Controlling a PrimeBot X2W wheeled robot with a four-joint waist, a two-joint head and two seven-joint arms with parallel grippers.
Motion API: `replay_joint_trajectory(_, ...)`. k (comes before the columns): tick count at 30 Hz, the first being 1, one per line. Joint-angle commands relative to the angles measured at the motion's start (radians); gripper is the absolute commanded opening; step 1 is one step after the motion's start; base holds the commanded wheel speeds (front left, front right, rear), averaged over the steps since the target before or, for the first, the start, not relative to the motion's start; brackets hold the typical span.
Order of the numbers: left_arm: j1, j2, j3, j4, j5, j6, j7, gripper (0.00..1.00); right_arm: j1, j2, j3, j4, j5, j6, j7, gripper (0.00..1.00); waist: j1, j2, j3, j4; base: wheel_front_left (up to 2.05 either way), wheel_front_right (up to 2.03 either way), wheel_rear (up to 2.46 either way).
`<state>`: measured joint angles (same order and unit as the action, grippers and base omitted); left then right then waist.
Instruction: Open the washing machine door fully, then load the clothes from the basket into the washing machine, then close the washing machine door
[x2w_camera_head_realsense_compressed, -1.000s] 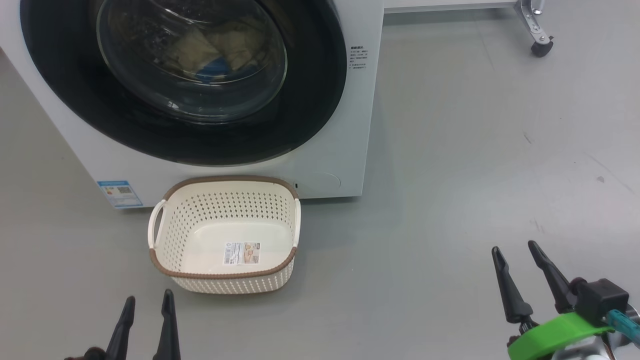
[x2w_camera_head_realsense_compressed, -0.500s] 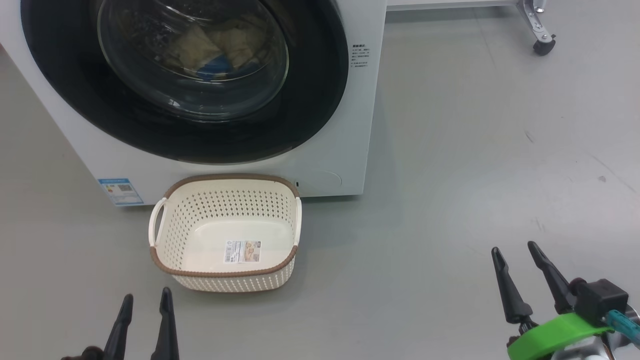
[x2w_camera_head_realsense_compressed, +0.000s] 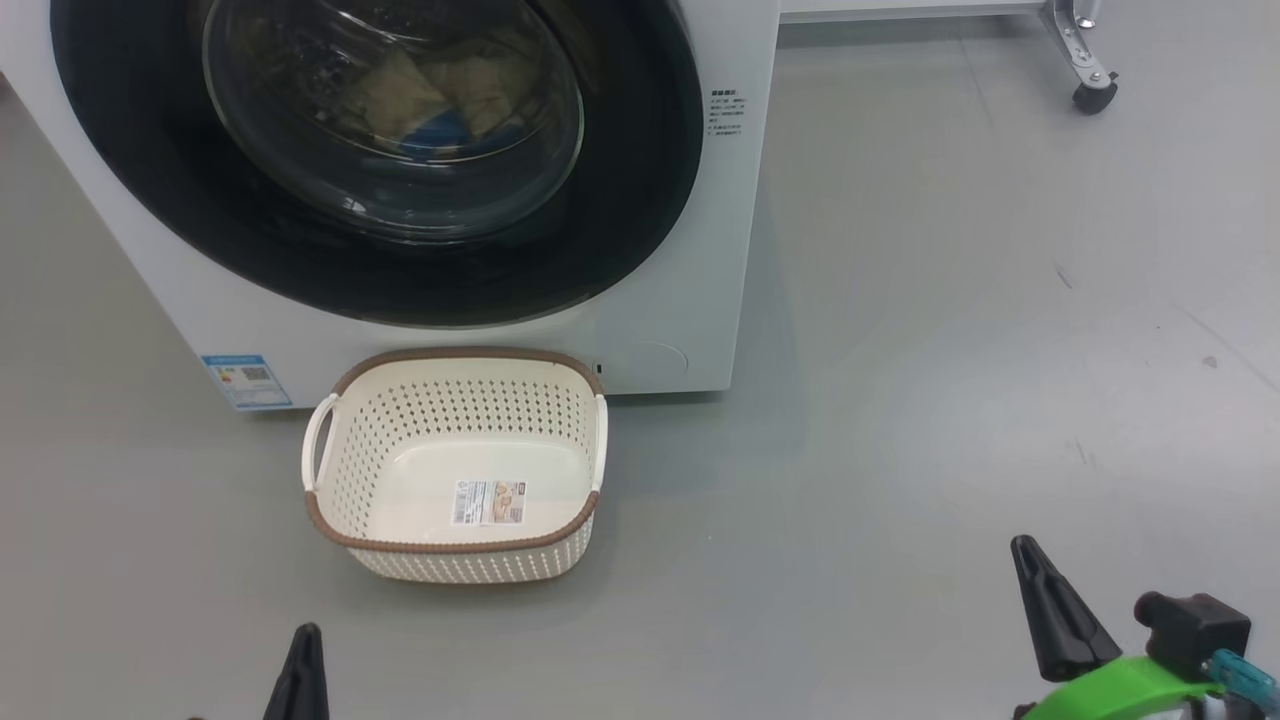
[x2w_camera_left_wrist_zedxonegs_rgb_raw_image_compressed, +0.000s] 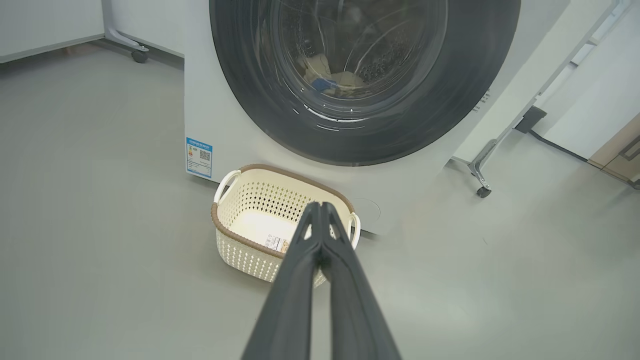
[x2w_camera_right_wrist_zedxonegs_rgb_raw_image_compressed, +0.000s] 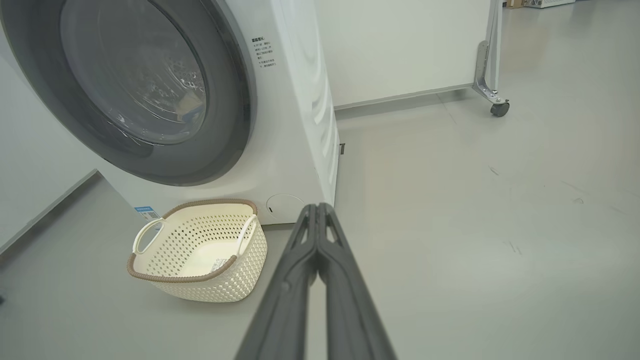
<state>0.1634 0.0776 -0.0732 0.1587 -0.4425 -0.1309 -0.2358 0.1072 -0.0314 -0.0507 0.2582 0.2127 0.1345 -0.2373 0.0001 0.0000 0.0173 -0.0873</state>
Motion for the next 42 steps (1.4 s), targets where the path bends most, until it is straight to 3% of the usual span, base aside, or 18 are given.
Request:
replay_joint_trajectory(1,-0.03,0.008,0.011,-0.027,-0.028,0.001,0.007,0.0,-0.04,-0.01,-0.004,-0.031,0.033,0.0,0.005,0.0,-0.0001,0.0,0.0,0.001,0.0,0.0,0.0)
replay_joint_trajectory(42,-0.114,0.01,0.054,0.014,-0.44,0.0,0.111,0.0,-0.1,-0.02,-0.015,-0.025,0.516,-0.002,0.118,0.0,-0.0001,0.0,-0.005,0.031,0.0,0.0,0.0)
